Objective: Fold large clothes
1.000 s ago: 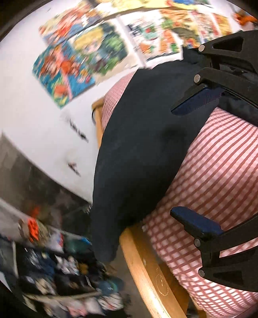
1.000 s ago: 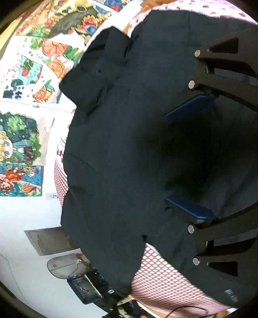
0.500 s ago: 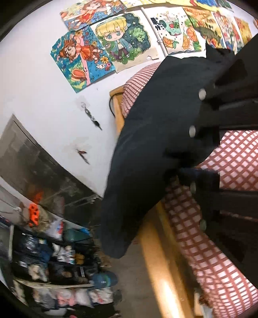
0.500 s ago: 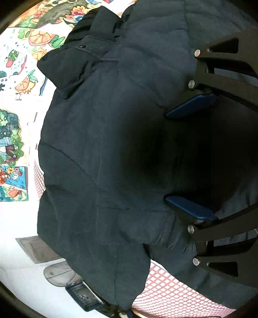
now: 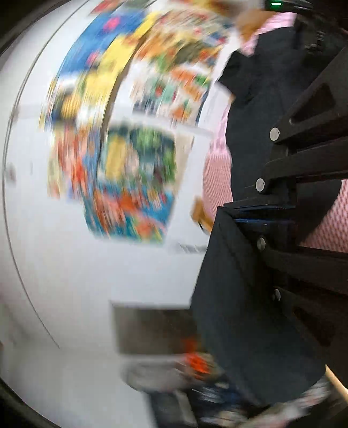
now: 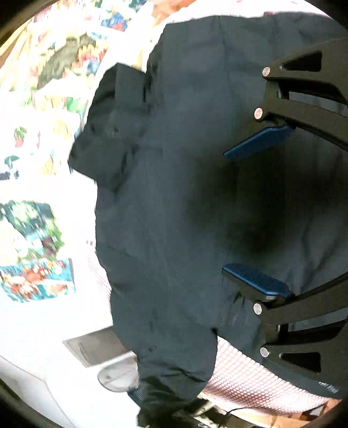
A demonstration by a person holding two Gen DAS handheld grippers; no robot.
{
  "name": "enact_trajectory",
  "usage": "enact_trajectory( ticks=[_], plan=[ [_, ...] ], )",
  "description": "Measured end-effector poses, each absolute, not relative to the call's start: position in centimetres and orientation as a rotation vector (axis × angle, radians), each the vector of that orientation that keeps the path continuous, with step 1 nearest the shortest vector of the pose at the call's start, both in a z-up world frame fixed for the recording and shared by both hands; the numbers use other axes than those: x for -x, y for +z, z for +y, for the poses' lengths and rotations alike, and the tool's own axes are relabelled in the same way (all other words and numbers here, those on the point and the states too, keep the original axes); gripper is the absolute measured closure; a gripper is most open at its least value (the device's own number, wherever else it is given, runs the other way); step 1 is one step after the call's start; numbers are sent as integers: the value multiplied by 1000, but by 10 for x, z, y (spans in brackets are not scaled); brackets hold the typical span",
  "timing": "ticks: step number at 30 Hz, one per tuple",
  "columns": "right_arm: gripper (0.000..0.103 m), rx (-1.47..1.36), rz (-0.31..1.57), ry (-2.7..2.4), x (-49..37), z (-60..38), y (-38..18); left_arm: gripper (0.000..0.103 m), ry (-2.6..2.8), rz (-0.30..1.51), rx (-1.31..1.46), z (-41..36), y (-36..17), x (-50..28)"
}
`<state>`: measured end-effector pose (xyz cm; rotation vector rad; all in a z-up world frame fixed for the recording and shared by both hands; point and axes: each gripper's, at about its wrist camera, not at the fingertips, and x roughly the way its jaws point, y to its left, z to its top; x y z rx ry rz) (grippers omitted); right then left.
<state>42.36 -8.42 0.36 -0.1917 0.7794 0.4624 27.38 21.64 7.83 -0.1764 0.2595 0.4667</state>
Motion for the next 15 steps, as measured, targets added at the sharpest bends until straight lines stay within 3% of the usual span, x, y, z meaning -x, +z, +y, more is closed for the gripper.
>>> enact_trajectory(
  ticks=[6,15],
  plan=[
    [27,144,788,379,-418,-147,1,97,137,388,-28,125,81,-315],
    [27,138,836,325,-399,-216,-14,96,-133,609,-204,35,21,-346]
  ],
)
